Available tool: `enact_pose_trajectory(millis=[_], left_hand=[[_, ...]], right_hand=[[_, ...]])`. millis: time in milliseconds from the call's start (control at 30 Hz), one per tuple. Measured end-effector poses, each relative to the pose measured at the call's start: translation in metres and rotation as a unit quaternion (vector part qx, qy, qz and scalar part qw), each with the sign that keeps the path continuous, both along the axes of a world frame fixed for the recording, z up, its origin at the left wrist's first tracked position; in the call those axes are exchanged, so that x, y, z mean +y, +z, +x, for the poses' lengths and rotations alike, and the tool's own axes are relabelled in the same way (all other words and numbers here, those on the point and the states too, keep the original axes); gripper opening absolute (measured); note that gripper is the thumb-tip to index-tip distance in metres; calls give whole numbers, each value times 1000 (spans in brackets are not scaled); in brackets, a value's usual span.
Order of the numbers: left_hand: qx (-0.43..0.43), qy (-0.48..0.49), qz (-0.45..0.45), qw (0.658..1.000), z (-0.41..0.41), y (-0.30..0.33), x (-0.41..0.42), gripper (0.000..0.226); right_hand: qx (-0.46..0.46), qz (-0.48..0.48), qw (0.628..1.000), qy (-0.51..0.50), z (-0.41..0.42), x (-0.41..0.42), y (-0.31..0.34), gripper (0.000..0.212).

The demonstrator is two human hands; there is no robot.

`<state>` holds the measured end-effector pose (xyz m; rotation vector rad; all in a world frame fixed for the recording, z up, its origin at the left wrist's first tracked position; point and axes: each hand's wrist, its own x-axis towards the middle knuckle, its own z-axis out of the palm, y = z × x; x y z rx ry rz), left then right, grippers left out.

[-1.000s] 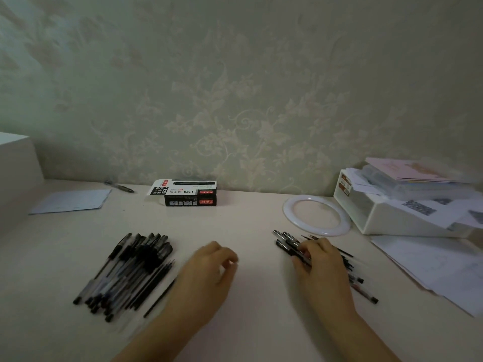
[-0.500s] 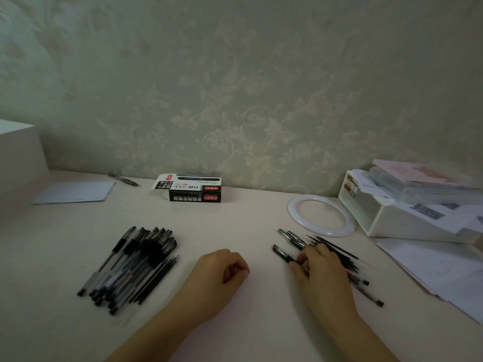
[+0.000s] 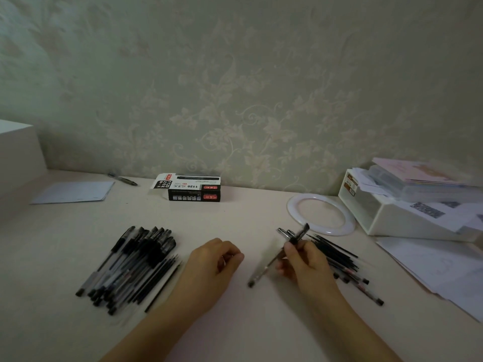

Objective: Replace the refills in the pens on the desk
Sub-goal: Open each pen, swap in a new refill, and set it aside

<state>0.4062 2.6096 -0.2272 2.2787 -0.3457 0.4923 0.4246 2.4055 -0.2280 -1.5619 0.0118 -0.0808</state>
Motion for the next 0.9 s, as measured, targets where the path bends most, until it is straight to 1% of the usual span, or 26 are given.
enact_pose_trajectory(millis=[33,67,100,167,233,300,400,500,633,733,833,900], left_hand=[[-2,-6,-2,1000,0,0,-1,8],[-6,-12,-2,1000,-1,0,-2,7],[-10,-19,2,1000,-1,0,-3,7],[-13,-44,17,999,-2,0,-4,12],[-8,-77,27,997,-2,-1,-5,14],[2,-104,24,994,-3,0,-6,11],[1,-123,27,992,-4,-1,-7,12],[-14,-104,50,993,-5,0,-5,12],[-17,-72,68,995,-4,0,-3,11],[-17,-59,71,996,-4,-1,-2,11],[-3,-94,77,993,-4,-3,-5,11],[12,-112,94,989,-3,-4,-6,10]], right_hand=[[5,33,999,19,-1,2,0,9],[6,48,998,41,-3,5,1,5],[1,45,997,66,-5,8,1,6],[-19,3,993,117,-9,11,3,15],[-39,-30,988,147,-12,13,5,21],[-44,-41,987,148,-14,12,8,18],[-44,-64,990,115,-13,9,8,10],[-47,-66,994,77,-9,6,5,6],[-55,-64,995,53,-6,2,1,12],[-54,-78,992,78,-5,2,-1,15],[-42,-61,990,123,-8,7,-3,11],[-51,-76,985,149,-11,9,-5,8]])
